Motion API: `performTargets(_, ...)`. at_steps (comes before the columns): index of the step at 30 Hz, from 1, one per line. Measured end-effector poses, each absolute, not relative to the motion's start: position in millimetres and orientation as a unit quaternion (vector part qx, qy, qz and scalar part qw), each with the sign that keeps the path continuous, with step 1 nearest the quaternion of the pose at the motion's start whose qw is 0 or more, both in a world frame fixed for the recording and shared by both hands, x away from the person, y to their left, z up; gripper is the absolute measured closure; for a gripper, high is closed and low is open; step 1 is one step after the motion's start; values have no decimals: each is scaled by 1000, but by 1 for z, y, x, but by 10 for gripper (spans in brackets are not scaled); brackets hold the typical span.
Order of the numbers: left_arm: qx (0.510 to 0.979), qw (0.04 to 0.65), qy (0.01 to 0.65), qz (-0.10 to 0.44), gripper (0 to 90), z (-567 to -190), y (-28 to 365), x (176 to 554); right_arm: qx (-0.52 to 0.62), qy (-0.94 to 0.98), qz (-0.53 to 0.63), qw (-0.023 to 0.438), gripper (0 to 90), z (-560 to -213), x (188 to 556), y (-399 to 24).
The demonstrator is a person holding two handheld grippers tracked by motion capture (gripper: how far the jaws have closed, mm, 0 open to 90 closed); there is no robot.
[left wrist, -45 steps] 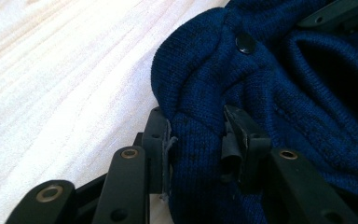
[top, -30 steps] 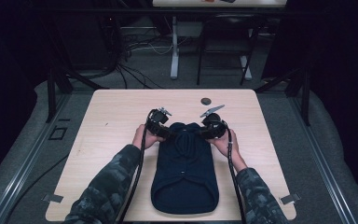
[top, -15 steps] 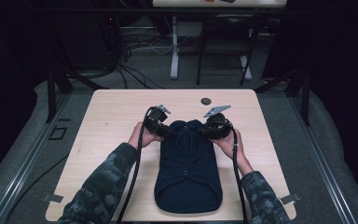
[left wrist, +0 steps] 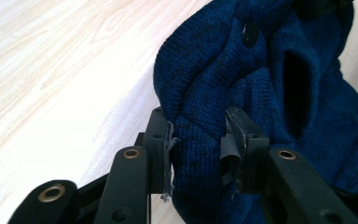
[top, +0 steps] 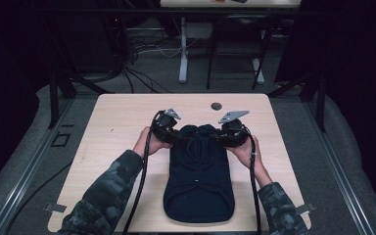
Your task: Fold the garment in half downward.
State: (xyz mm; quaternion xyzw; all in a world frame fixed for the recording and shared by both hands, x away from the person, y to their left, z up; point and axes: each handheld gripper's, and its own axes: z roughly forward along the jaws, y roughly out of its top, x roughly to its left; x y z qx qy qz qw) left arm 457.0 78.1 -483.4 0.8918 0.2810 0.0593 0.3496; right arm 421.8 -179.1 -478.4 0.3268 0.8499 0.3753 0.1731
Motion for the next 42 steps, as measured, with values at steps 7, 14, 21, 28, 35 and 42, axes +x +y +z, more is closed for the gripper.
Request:
performTargets(7,885,372,267,83,665,-473,80,451,320,841,394,186,677,-470,415,-182)
performTargets(14,882,387,244,111,675,-463,79,443,340,834,411,142,656,-466,417,-192)
performTargets(21,880,391,227,143,679,-457,75,435,346,839,395,143,634,-460,415,-193)
performTargets(28,876,404,223,142,674,-451,77,429,333,841,394,165,692,-453,406,-195)
performTargets(35,891,377,222,122,603,-454,75,428,326,828,409,203,726,-456,397,-193)
performTargets(42,887,386,206,150,667,-452,73,422,324,828,412,200,719,-455,395,-196)
